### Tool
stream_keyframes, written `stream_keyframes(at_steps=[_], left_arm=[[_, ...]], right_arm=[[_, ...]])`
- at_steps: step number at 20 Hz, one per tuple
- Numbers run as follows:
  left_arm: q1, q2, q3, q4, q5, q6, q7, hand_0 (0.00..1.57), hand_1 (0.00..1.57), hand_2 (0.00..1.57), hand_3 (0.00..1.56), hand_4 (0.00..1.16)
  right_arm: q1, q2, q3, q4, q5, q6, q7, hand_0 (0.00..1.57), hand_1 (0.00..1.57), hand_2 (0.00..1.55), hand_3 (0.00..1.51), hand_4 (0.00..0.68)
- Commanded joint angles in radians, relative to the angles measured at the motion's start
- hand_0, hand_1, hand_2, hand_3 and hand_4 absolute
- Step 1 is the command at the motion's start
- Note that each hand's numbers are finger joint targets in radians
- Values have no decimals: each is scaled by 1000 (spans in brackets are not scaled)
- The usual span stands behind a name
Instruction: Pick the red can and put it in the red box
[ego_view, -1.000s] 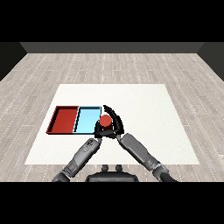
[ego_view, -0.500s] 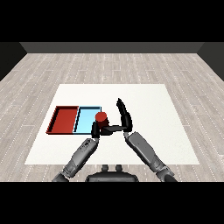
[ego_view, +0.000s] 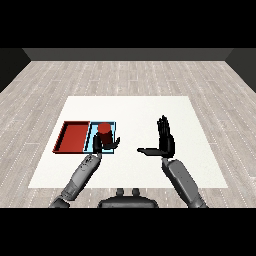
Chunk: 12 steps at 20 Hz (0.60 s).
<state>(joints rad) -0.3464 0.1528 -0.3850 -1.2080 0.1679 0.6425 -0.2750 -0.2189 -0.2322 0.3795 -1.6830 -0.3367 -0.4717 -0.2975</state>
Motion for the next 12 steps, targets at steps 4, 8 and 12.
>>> stream_keyframes(at_steps=[4,8,12], left_arm=[[-34,188,127,83,-18,-51,42,1571,1571,1560,1467,1115],[-54,286,212,137,1,-113,76,1571,1571,1555,1462,1091],[-97,299,258,324,-8,-142,66,1571,1571,1567,1498,1115]], right_arm=[[197,-99,-125,-23,-54,63,-57,0,0,0,0,0],[235,-107,-119,-31,-8,49,-50,0,0,0,0,0],[239,-134,-182,14,-32,87,-41,0,0,0,0,0]])
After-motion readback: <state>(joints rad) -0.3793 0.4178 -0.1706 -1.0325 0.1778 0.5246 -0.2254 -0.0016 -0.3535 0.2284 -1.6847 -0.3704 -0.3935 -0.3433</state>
